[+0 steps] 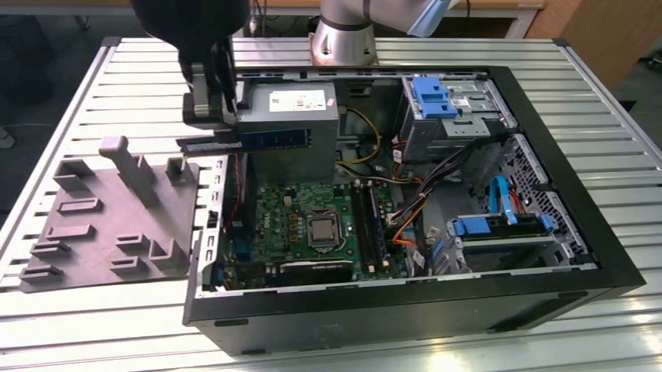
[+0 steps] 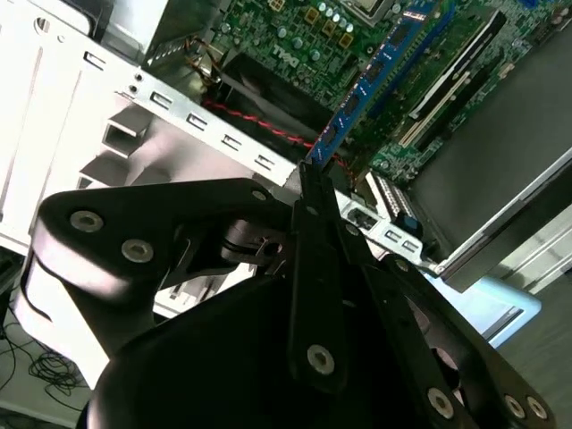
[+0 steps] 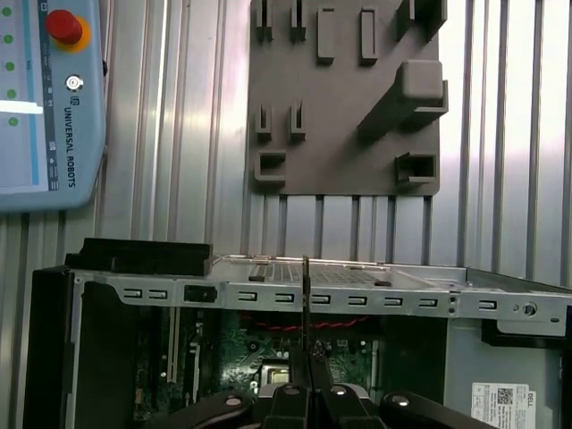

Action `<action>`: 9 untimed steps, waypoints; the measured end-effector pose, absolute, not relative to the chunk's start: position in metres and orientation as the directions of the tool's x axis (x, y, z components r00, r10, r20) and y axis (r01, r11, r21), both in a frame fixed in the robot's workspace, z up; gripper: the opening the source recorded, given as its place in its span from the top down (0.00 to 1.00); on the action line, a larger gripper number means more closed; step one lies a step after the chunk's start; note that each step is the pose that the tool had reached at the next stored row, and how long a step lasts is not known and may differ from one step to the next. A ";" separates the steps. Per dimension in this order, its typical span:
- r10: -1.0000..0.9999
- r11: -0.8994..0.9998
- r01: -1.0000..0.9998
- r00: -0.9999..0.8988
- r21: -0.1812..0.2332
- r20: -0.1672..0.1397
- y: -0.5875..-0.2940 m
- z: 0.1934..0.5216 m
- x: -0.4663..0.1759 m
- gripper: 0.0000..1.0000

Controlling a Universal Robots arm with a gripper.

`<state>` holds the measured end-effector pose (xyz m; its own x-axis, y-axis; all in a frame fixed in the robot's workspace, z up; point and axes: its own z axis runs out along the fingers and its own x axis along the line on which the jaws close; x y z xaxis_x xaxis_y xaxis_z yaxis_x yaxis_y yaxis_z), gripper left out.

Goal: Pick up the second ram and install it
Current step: 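Pick up the second ram and move it above second insertion slot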

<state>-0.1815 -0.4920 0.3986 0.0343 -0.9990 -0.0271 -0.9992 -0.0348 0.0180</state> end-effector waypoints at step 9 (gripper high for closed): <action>-0.999 -0.035 -0.999 0.034 0.018 -0.027 -0.491 0.398 -0.165 0.89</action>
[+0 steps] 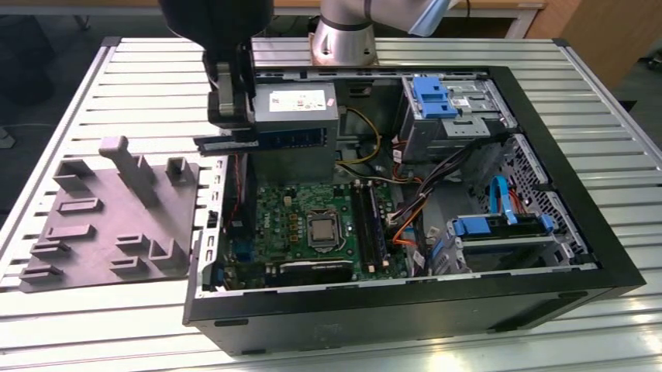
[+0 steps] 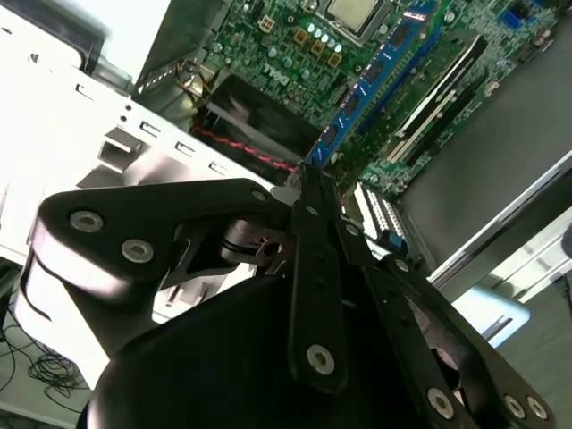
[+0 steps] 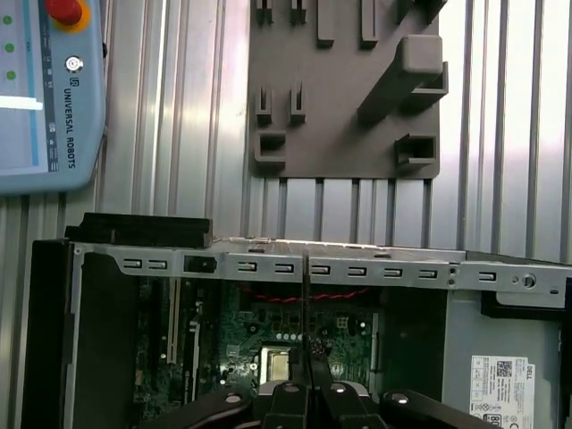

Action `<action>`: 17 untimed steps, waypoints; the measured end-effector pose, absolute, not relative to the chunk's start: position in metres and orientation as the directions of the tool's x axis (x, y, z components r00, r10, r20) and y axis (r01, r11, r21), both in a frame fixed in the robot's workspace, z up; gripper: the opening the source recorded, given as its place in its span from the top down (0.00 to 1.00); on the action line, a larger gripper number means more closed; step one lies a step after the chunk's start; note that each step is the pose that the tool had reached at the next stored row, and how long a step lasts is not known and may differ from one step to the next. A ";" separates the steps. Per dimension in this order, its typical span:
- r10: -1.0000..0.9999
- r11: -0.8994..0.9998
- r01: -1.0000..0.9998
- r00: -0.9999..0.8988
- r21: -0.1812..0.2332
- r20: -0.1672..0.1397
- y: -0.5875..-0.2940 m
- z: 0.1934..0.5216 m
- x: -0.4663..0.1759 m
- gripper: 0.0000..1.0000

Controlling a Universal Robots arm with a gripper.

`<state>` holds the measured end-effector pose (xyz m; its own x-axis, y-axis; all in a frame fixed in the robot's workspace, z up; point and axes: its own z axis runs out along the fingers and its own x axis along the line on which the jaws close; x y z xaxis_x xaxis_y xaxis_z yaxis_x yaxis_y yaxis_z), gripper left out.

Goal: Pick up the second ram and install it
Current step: 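Pick up the second ram and move it above second insertion slot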

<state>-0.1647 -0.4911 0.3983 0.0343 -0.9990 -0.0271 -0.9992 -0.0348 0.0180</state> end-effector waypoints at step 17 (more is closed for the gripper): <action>-0.999 -0.035 -0.999 0.034 0.018 -0.027 -0.490 0.394 -0.131 0.89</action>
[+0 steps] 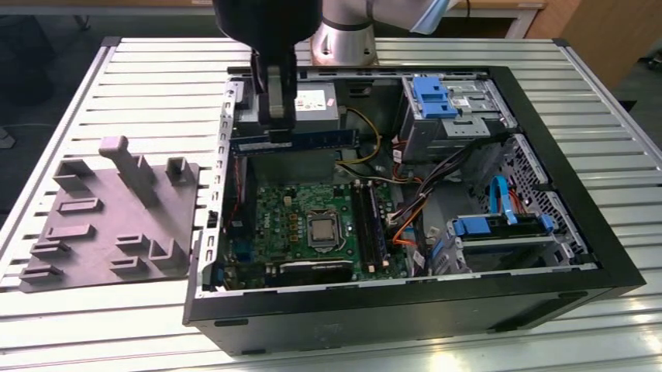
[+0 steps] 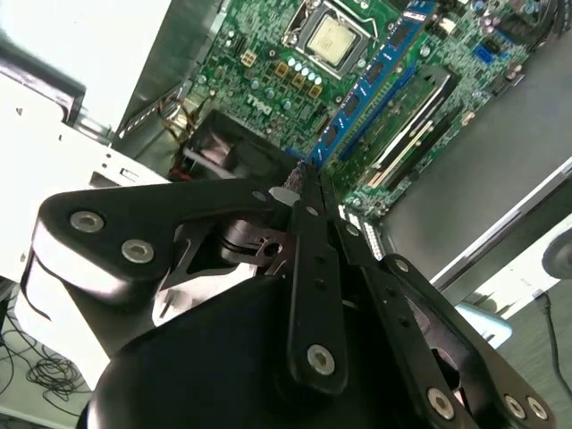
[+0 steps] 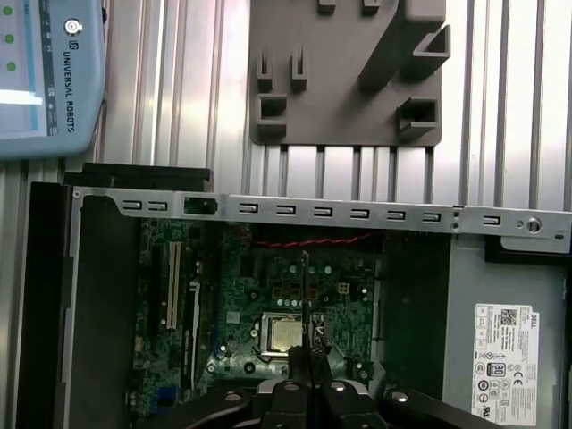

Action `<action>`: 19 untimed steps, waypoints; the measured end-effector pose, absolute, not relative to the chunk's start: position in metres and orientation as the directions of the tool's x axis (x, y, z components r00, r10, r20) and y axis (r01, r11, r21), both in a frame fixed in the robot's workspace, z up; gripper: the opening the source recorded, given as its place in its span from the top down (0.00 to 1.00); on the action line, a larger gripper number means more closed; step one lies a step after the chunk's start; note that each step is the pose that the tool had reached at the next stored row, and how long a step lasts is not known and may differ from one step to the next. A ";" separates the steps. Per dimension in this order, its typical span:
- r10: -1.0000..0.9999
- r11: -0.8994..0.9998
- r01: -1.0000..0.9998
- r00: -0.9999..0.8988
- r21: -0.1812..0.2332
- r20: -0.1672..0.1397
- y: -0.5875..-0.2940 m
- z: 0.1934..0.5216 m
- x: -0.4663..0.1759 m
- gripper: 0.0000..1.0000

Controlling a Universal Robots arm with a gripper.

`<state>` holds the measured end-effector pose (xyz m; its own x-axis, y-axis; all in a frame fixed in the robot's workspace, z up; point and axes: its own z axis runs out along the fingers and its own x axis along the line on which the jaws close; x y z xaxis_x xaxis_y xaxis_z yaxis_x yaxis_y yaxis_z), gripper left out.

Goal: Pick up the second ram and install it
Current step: 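Pick up the second ram and move it above second insertion slot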

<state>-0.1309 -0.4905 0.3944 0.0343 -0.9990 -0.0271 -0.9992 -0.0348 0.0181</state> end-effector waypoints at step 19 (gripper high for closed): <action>-0.999 -0.034 -0.999 0.034 0.021 -0.027 -0.490 0.384 -0.105 0.89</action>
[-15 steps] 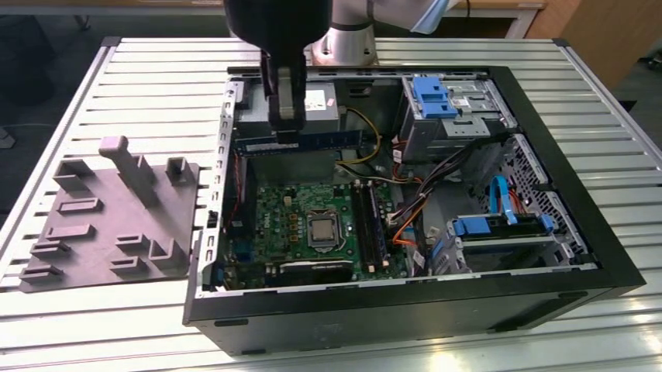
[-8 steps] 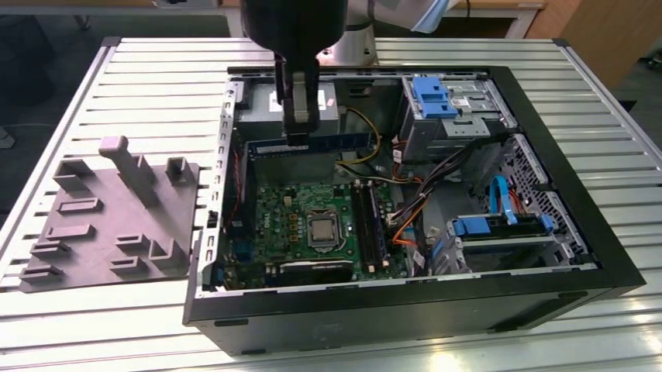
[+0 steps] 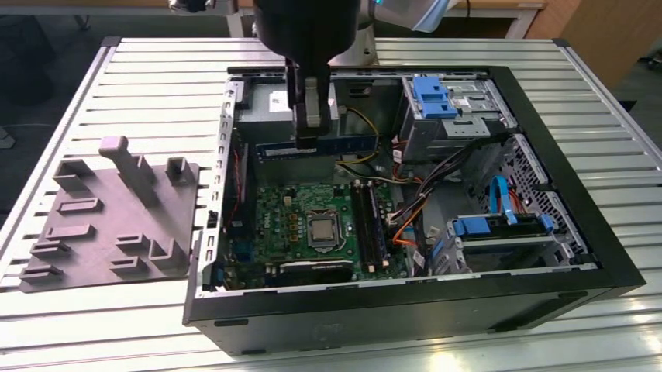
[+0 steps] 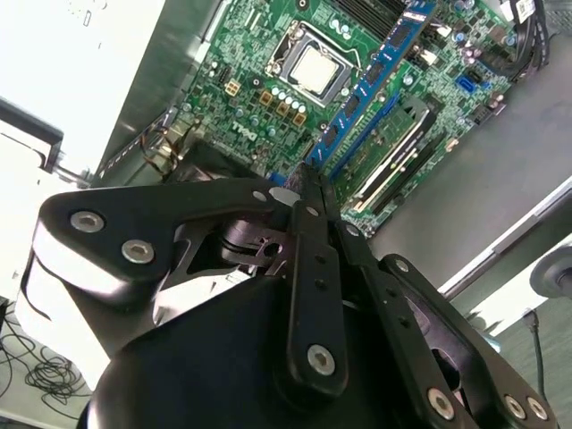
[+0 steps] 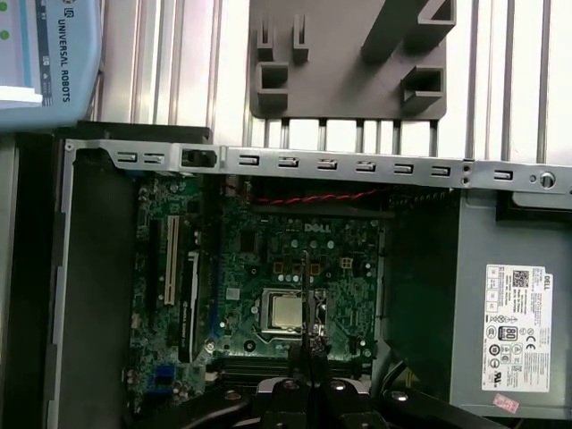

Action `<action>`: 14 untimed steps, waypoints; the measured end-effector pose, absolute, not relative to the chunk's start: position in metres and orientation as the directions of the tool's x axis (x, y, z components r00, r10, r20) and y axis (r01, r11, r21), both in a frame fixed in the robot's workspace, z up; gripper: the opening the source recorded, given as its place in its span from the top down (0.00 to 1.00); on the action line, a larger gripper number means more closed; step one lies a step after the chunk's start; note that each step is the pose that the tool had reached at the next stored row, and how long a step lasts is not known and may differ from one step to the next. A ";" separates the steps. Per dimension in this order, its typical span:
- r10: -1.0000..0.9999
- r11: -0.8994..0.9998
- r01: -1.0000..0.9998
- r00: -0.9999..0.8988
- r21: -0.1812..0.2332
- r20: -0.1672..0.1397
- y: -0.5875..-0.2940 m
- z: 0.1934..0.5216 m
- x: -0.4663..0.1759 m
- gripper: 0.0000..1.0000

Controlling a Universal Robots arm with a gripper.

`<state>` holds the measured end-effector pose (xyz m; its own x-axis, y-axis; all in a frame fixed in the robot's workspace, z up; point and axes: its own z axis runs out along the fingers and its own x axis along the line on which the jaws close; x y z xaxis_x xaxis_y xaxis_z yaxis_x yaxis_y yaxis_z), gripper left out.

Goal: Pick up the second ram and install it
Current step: 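Pick up the second ram and move it above second insertion slot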

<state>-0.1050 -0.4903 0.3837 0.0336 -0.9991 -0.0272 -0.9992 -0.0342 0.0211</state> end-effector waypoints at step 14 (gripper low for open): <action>-0.999 -0.033 -0.999 0.032 0.024 -0.027 -0.490 0.373 -0.092 0.89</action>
<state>-0.0917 -0.4903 0.3728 0.0320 -0.9991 -0.0272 -0.9992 -0.0327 0.0243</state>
